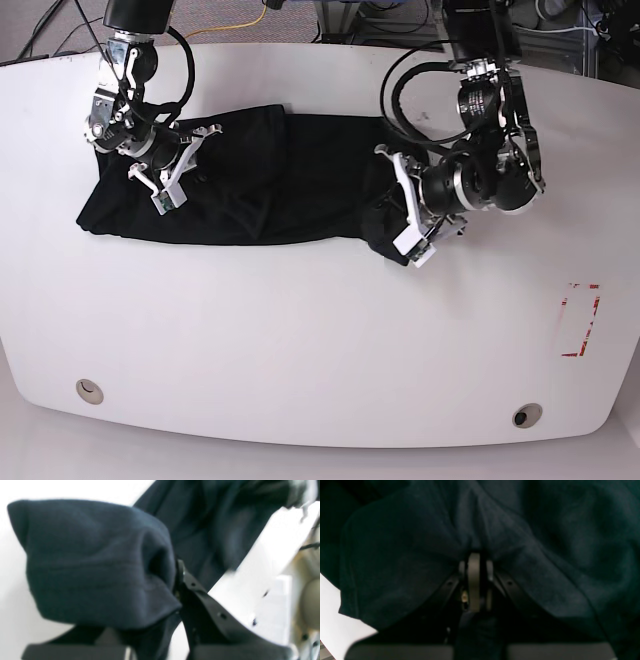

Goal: Layout the t-shirt on the table in an organized manner, then fold the t-shirt properly
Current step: 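Fold the held end with the left gripper toward the right gripper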

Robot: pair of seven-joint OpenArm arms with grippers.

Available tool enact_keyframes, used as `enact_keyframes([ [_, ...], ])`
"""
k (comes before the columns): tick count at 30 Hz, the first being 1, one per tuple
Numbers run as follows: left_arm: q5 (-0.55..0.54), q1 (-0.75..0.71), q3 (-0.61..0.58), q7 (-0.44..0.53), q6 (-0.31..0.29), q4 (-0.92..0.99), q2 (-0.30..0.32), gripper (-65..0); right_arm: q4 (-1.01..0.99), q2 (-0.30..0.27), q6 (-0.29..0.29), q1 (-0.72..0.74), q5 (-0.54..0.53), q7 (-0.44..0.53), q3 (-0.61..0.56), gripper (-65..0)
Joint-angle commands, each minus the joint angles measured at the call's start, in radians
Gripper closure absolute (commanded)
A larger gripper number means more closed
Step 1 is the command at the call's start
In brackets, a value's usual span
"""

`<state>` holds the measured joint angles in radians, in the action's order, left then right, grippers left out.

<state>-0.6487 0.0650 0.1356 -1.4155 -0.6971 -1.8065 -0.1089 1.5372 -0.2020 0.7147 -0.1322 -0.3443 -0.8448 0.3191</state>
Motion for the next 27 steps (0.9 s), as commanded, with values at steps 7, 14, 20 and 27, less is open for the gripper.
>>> enact_keyframes([
  [7, -0.02, 0.054, -0.009, 0.019, 0.017, 0.112, -0.048, -2.2, 0.001, -0.006, -0.017, -0.002, 0.05, -0.051, 0.002, -3.0],
  [14, -0.02, 0.065, -0.035, 0.032, 0.017, 0.161, -0.048, -2.2, 0.001, -0.006, -0.017, -0.002, 0.05, -0.051, 0.002, -3.0],
  [20, -0.02, 0.092, -0.075, 0.034, 0.017, 0.202, -0.048, -2.2, 0.001, -0.006, -0.017, -0.001, 0.05, -0.051, 0.002, -3.0],
  [27, -0.027, 0.135, -0.104, 0.072, 0.017, 0.277, -0.048, -5.3, 0.001, -0.006, -0.017, -0.001, 0.049, -0.051, 0.001, -3.0],
])
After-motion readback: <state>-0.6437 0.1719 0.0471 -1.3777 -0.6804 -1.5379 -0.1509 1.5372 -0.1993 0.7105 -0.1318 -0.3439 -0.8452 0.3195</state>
